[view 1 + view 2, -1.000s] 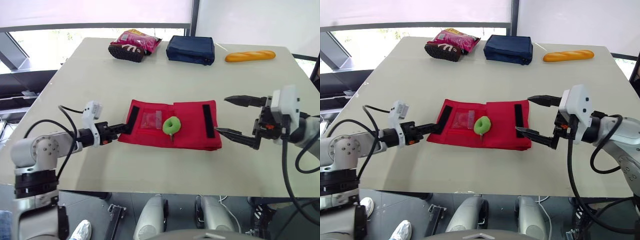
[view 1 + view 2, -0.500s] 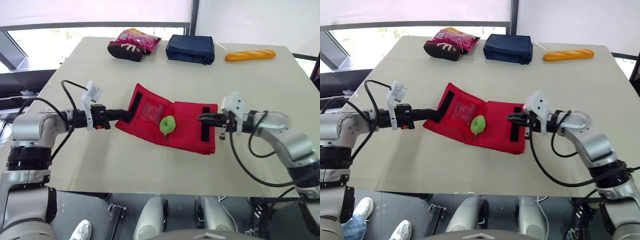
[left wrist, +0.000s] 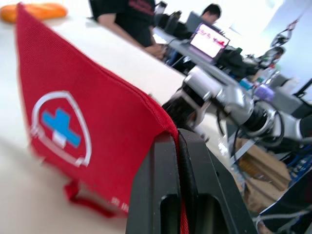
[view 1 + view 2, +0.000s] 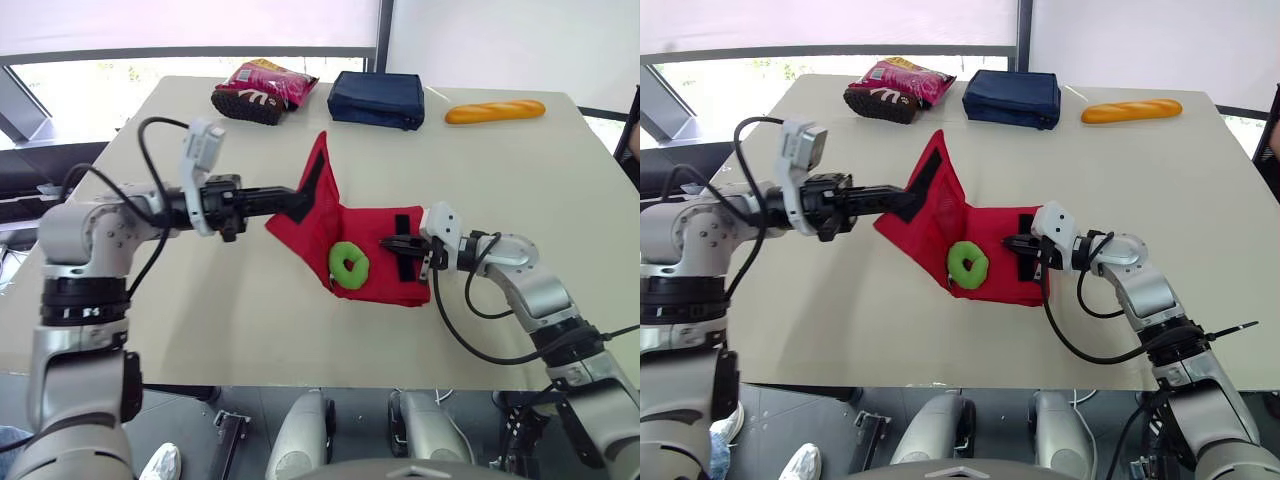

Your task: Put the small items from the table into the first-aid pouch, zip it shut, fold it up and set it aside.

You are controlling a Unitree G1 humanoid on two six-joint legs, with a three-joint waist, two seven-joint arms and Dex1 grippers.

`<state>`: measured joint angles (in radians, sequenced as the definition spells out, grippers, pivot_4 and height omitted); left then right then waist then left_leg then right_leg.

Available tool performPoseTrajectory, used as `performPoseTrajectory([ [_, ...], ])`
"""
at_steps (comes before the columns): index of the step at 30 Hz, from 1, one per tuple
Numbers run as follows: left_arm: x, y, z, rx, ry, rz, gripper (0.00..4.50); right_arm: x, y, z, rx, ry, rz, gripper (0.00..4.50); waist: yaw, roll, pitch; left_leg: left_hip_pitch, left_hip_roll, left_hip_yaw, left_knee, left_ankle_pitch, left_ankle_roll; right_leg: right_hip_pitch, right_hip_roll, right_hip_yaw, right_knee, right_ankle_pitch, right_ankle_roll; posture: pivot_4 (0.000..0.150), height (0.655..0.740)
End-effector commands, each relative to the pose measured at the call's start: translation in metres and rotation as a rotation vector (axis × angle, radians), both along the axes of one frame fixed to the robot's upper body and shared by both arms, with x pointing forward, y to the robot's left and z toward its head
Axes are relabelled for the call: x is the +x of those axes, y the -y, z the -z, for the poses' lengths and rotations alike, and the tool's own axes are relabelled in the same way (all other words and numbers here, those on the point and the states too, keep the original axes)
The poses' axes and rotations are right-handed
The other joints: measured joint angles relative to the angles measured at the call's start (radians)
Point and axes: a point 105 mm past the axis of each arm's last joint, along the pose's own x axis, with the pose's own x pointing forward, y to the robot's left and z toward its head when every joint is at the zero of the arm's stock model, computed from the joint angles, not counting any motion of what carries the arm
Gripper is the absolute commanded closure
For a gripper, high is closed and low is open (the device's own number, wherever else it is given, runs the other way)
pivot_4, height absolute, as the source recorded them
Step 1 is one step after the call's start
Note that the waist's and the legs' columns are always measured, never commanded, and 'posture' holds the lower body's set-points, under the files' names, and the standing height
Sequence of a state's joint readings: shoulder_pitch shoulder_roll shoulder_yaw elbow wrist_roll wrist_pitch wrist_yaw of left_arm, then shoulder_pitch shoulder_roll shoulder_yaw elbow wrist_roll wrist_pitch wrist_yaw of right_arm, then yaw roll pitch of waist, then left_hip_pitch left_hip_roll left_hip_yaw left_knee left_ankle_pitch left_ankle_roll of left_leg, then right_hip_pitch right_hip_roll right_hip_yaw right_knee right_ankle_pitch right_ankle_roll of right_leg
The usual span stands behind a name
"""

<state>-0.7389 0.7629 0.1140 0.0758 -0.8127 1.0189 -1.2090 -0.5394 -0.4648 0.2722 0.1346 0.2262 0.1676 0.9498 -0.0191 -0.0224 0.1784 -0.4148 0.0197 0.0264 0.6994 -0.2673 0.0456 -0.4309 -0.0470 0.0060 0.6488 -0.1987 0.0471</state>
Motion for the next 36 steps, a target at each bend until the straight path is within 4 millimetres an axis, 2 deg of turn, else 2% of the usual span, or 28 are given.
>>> performPoseTrajectory([
  [1,-0.012,0.024,-0.018,-0.032,0.081,0.105,4.50,0.001,0.001,0.023,-0.047,-0.066,0.030,4.42,-0.006,0.000,0.000,0.000,0.000,0.000,0.000,0.000,0.000,0.000,0.000,0.000,0.000,0.000,0.000,0.150,0.7164],
  [6,-0.004,0.054,0.008,-0.002,0.042,0.152,4.50,0.003,-0.001,0.020,-0.026,-0.059,0.044,4.42,-0.006,0.000,0.000,0.001,0.000,0.000,0.000,0.000,-0.001,0.000,0.001,0.001,0.003,0.000,0.000,0.150,0.7164],
  [12,0.011,0.081,0.025,-0.021,0.004,0.158,4.50,0.004,0.001,0.015,-0.001,-0.046,0.067,4.42,-0.002,0.000,0.000,0.001,-0.001,0.000,0.000,0.000,-0.001,0.000,0.000,0.002,0.004,0.000,0.000,0.150,0.7164],
  [16,0.015,0.090,0.039,-0.013,-0.021,0.158,4.50,0.002,0.001,-0.005,0.085,-0.010,0.092,4.42,0.001,0.000,0.000,0.001,-0.001,0.000,0.000,0.000,-0.001,-0.001,0.000,0.002,0.004,0.000,0.000,0.150,0.7164],
  [20,0.013,0.098,0.049,-0.006,-0.040,0.184,4.50,-0.013,0.005,-0.035,0.164,0.032,0.079,4.42,0.006,0.001,0.000,-0.001,-0.002,0.000,0.000,0.000,0.000,-0.002,0.000,0.003,0.004,0.000,0.000,0.150,0.7164],
  [22,0.014,0.102,0.054,-0.006,-0.052,0.185,4.50,-0.022,0.014,-0.049,0.185,0.048,0.085,4.42,0.008,0.001,0.001,-0.001,-0.002,0.000,0.000,0.000,0.000,-0.002,0.000,0.003,0.004,0.000,0.000,0.150,0.7164],
  [27,0.011,0.112,0.065,0.007,-0.075,0.211,4.50,-0.045,0.053,-0.052,0.056,0.057,0.116,4.42,0.015,0.001,0.001,-0.002,-0.004,-0.001,0.000,0.000,0.000,-0.001,-0.001,0.002,0.002,0.000,0.000,0.150,0.7164],
  [32,0.009,0.116,0.076,0.027,-0.120,0.232,4.50,-0.080,0.102,-0.085,0.069,0.073,0.194,4.42,0.018,0.003,0.002,-0.003,-0.003,-0.001,0.000,0.000,0.000,-0.001,-0.001,0.001,0.001,0.000,0.000,0.150,0.7164],
  [34,0.009,0.117,0.082,0.046,-0.131,0.238,4.50,-0.097,0.115,-0.102,0.090,0.089,0.216,4.42,0.019,0.004,0.002,-0.003,-0.003,-0.001,0.000,0.000,0.000,-0.001,-0.001,0.001,0.001,0.000,0.001,0.150,0.7164],
  [36,0.009,0.118,0.086,0.059,-0.137,0.244,4.50,-0.109,0.119,-0.113,0.110,0.090,0.223,4.42,0.016,0.004,0.002,-0.003,-0.003,-0.002,0.000,0.000,0.000,-0.001,0.000,0.001,0.000,-0.002,0.003,0.150,0.7164],
])
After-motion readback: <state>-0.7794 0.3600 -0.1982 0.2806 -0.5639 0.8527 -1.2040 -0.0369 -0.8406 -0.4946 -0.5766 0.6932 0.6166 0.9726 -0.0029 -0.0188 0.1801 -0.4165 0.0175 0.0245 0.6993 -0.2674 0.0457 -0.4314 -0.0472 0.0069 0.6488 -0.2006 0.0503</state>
